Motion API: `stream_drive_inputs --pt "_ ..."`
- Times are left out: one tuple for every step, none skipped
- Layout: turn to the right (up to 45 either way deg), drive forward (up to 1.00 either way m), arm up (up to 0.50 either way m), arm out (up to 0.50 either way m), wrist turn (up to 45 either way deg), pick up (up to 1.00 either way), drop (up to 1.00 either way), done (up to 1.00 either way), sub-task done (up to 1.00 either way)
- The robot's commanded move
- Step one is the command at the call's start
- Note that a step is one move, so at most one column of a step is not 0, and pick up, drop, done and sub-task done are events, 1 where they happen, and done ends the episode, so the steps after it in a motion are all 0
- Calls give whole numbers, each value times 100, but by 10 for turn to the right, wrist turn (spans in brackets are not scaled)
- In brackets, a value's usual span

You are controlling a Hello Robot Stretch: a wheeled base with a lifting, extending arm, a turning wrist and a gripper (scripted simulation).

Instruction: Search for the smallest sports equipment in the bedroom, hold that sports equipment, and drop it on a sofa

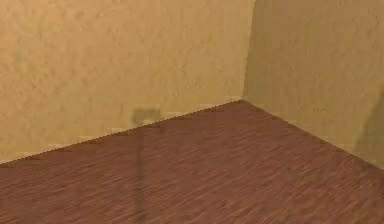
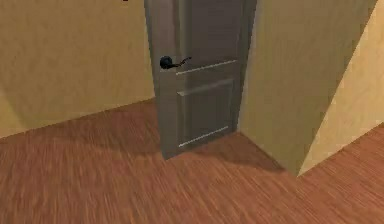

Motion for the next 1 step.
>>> stream_drive_inputs --pt "-450 0 0 0 0 0 0 0 0"
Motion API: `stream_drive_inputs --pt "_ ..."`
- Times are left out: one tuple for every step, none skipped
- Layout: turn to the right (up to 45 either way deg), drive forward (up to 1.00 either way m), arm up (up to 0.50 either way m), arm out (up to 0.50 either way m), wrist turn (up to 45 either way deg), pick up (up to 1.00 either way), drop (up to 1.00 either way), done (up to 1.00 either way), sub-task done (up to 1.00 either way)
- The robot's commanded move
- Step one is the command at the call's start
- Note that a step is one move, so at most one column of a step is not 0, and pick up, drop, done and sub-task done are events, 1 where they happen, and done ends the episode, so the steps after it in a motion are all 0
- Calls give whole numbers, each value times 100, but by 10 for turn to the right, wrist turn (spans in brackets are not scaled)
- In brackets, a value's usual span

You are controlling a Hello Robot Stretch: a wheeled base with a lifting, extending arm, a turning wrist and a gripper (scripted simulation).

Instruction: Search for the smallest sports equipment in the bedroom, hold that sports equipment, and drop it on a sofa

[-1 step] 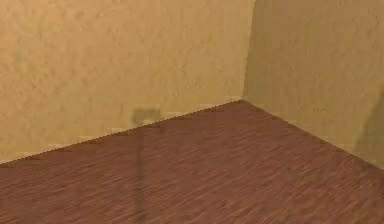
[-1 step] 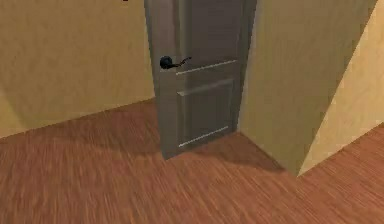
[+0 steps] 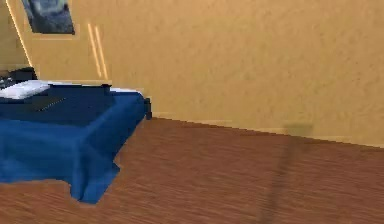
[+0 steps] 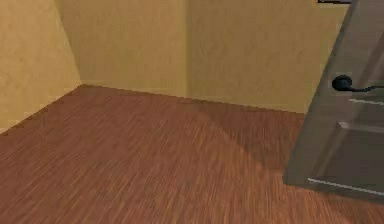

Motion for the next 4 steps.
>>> stream_drive_inputs --pt "-450 0 0 0 0 0 0 0 0" --pt "-450 0 0 0 0 0 0 0 0" --pt "-450 0 0 0 0 0 0 0 0" --pt "0 100 0 0 0 0 0 0 0"
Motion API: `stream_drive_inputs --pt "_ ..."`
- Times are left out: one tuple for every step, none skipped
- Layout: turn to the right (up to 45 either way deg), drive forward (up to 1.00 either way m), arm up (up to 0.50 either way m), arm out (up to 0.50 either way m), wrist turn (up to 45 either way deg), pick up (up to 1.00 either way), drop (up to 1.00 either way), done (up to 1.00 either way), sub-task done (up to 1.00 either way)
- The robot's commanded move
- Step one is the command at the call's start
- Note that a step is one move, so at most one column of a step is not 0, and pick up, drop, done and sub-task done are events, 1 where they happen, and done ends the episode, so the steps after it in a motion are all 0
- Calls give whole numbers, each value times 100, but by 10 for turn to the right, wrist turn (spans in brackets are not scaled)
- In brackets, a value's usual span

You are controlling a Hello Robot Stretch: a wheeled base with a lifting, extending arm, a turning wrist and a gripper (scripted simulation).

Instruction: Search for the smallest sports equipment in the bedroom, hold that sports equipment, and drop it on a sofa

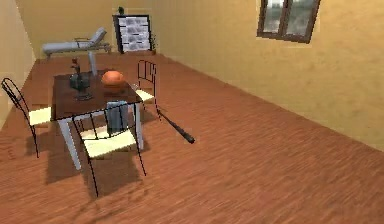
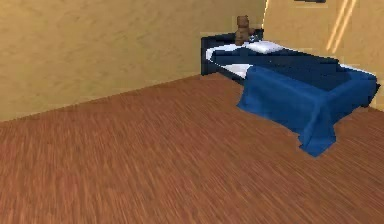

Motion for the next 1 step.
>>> stream_drive_inputs --pt "0 100 0 0 0 0 0 0 0"
